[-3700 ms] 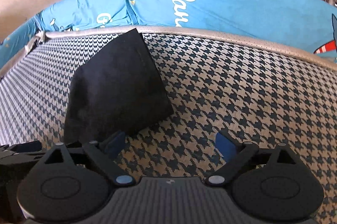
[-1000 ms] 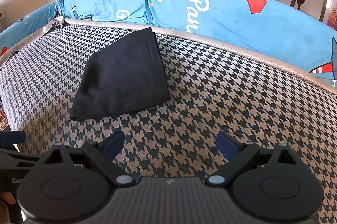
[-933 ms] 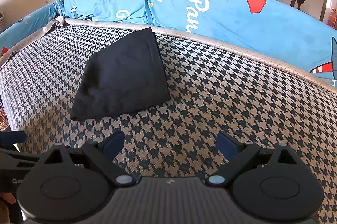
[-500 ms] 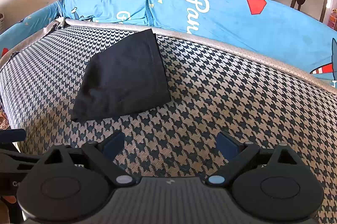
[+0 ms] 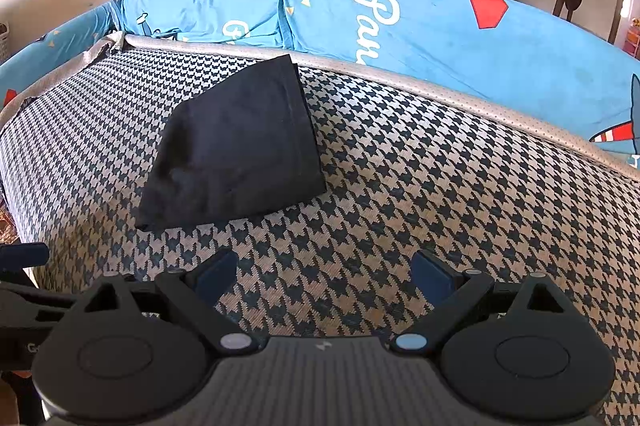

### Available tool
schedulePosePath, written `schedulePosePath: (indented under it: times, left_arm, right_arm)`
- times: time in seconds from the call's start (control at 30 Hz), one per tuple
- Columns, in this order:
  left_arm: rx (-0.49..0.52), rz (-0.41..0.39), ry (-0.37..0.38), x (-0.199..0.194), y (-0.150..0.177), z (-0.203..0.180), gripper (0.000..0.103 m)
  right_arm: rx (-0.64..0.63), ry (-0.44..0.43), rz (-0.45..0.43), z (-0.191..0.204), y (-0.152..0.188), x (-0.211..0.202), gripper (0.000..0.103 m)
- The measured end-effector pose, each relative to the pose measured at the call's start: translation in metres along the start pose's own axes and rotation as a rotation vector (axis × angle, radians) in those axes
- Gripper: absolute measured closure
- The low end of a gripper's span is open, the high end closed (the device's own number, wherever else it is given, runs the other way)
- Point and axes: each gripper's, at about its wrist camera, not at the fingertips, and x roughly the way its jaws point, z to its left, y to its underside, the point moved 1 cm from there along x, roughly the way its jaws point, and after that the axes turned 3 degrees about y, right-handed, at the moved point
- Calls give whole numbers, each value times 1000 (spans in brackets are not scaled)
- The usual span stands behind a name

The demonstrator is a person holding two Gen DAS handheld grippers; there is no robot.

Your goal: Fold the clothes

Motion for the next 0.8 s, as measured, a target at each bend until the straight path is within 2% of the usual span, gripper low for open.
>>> schedulePosePath:
  times: [0.8]
  left_arm:
    - [47,-17,-33,-2,1,-3,0]
  right_arm:
    - [-7,-3,0,2,0,1,8]
